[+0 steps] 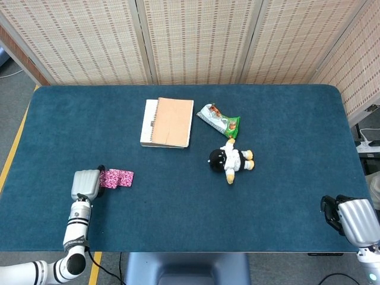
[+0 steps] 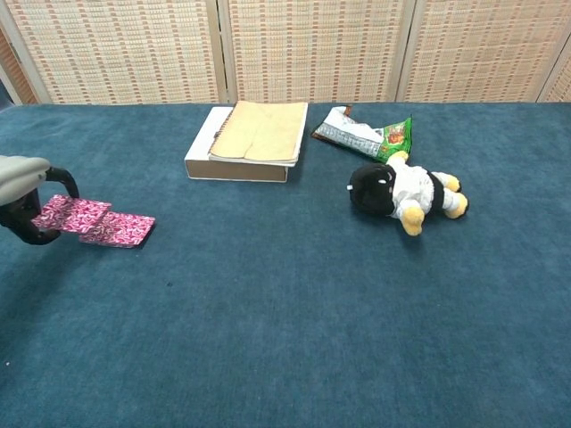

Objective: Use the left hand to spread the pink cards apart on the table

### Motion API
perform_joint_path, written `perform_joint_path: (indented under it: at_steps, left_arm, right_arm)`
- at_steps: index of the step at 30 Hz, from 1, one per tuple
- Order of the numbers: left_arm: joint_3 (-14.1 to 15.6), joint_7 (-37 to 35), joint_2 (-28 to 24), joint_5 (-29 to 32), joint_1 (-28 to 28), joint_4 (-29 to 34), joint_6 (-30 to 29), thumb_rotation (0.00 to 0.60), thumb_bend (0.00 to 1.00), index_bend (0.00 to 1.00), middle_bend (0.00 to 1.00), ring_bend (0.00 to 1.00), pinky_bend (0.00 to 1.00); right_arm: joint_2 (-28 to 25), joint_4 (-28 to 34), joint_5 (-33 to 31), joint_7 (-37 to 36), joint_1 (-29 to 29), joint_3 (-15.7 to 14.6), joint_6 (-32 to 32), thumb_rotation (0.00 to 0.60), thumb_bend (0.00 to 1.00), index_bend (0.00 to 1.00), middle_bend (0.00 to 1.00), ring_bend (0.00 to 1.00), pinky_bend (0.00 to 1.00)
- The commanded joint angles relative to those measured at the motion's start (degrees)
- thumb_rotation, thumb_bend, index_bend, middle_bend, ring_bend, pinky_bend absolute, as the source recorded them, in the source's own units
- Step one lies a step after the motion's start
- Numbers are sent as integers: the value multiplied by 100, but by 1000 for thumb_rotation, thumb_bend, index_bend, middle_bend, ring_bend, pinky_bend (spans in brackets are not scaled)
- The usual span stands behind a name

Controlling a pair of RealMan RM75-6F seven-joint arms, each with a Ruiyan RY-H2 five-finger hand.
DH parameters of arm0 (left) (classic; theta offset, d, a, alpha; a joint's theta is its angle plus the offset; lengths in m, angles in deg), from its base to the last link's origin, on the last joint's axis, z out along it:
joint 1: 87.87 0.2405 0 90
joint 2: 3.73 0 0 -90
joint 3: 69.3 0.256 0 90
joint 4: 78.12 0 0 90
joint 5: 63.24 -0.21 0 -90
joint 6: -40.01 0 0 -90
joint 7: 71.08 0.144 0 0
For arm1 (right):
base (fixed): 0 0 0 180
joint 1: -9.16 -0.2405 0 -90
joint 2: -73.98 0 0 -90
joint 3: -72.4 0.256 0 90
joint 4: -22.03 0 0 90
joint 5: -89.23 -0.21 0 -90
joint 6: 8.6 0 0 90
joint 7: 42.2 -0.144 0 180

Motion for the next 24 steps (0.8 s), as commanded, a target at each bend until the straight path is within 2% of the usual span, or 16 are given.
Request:
perform_joint_path:
  at_steps: [1,12,16,19,24]
  left_arm:
    - [128,-212,-161,-101,140,-196,122,600,354,439,1000,1000,1000]
    - [202,-1021,-47,-105,332,-1554,933,600,352,439,1000,1000,1000]
    - [231,-1064,85,-165,345,-1881,1040,600,352,431,1000,1000,1000]
    - [222,-1055,170,-156,353,-2032,1093,600,352,387,1000,1000,1000]
    - [206,-977,242,-163,372,-2132,1089,600,351,249,1000,1000,1000]
  right_arm:
    - [5,1,3,9,2,-1,-4,600,421,979,863,732,869]
    - [20,19,-33,61,-9,6,40,600,422,979,863,732,869]
    - [22,29,-35,87,-11,1,56,600,422,979,863,732,869]
    - [20,35,-39,84,-8,6,46,600,422,979,863,732,869]
    - [13,36,-48,71,-11,11,49,600,422,980,863,732,869]
